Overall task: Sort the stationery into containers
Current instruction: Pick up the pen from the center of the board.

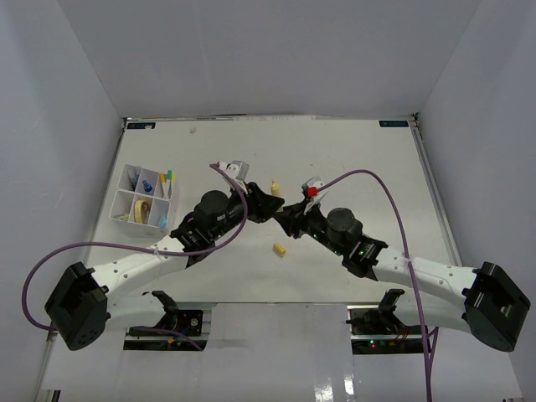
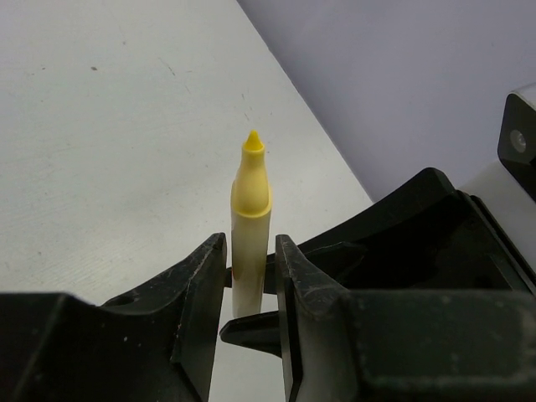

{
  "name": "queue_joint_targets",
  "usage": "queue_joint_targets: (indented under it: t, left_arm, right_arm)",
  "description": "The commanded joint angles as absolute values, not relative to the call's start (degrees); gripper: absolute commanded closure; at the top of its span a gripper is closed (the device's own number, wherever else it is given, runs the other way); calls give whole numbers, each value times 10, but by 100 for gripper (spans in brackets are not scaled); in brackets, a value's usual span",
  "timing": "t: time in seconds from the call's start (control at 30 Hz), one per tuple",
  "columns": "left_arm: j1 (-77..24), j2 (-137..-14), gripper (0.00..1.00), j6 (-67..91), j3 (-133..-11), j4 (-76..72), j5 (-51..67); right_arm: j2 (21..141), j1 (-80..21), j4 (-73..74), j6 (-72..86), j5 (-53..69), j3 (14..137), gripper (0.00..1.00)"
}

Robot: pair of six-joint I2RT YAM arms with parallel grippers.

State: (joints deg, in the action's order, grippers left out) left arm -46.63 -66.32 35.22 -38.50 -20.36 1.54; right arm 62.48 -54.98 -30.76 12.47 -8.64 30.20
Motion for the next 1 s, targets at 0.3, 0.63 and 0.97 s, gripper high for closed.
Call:
queue_joint_targets:
  t: [0.3,0.63,0.97]
  left_arm:
    - [-468,-681,59,358,-373,-279,17]
    - [-468,-689,74,355,-368,-294,14]
    - [-468,-667,100,331,-362,-274,9]
  right_arm:
    - [622,-552,-364,154,-67,310,87]
    - [629,-551,-367,164,-64,313,86]
    - [620,-551,-345,157,-69,306,56]
